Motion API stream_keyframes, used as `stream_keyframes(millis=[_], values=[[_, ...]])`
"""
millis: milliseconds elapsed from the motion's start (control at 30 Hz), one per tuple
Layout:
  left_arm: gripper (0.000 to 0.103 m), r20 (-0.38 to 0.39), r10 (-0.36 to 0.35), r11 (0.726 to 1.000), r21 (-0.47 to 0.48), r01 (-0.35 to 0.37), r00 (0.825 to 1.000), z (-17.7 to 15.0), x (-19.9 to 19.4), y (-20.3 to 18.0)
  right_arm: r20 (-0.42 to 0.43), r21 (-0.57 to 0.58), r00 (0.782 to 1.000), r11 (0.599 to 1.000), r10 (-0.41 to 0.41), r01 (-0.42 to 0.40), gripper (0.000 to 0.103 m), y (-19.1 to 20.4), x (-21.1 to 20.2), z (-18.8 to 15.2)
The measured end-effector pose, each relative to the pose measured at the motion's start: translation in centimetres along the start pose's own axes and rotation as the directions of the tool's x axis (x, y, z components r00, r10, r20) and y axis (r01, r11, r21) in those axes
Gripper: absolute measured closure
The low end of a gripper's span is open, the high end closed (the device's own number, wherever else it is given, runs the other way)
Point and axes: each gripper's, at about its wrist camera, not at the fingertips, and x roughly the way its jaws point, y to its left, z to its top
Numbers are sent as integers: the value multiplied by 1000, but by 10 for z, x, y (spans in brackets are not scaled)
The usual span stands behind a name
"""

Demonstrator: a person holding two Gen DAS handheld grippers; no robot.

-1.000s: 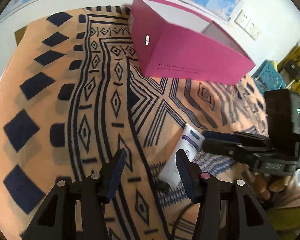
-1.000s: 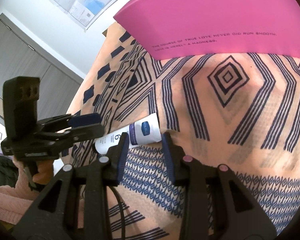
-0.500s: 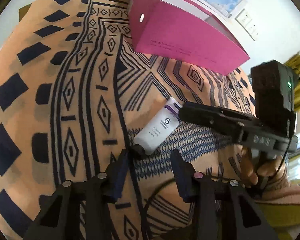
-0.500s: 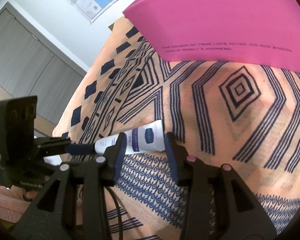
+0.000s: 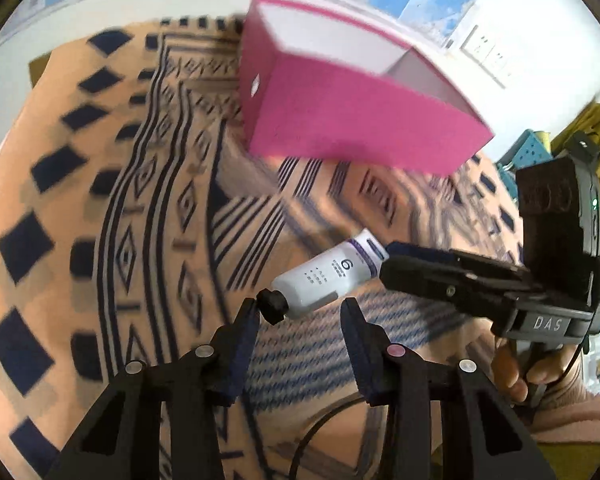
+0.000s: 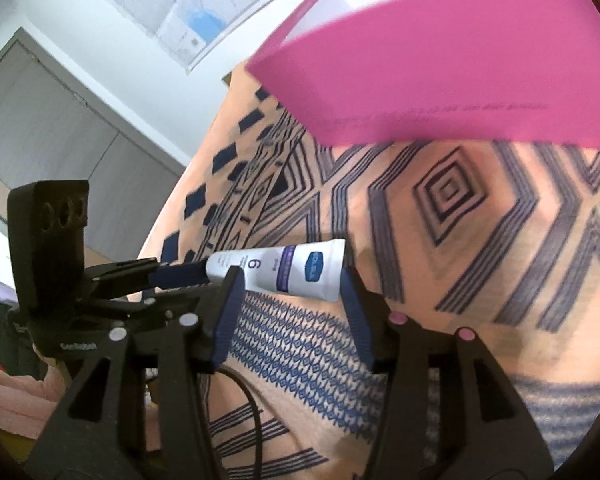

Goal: Organize rigid objects
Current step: 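Carry the white tube into the box and open the right gripper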

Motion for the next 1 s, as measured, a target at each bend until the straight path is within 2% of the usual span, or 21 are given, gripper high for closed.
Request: stream_keyframes(millis=[167, 333, 500, 633, 700, 800, 900, 967, 1000], values=[[61, 94, -11, 997, 71, 4, 996, 38, -19, -26, 91, -17, 996, 1000, -19, 21, 51, 5, -38, 23], [59, 204, -17, 992, 128, -9, 979, 92, -32, -53, 206, -61, 978, 997, -42, 56, 51, 11, -74, 60], [53, 220, -38, 992, 130, 9, 975, 146, -13, -63, 303, -68, 948, 990, -94, 120, 51, 0, -91, 107], [53, 220, -53, 995, 92, 34, 974, 176, 12, -59, 323, -37, 940, 991, -108, 127, 51, -22, -87, 138], [53, 208, -63, 996, 73, 49, 976, 180, 24, -56, 328, -9, 937, 992, -118, 128, 51, -33, -83, 150], [49, 199, -9, 999, 40, 1, 980, 182, 38, -52, 328, -5, 929, 983, -169, 181, 51, -41, -82, 157], [47, 200, 36, 997, 54, -48, 979, 175, 43, -54, 334, -21, 920, 974, -206, 225, 49, -42, -84, 150], [37, 208, 67, 995, 55, -80, 976, 169, 42, -56, 337, -34, 912, 965, -235, 261, 33, -39, -84, 142], [36, 215, 73, 994, 59, -88, 974, 167, 41, -57, 345, -39, 905, 960, -249, 279, 30, -38, -86, 137]])
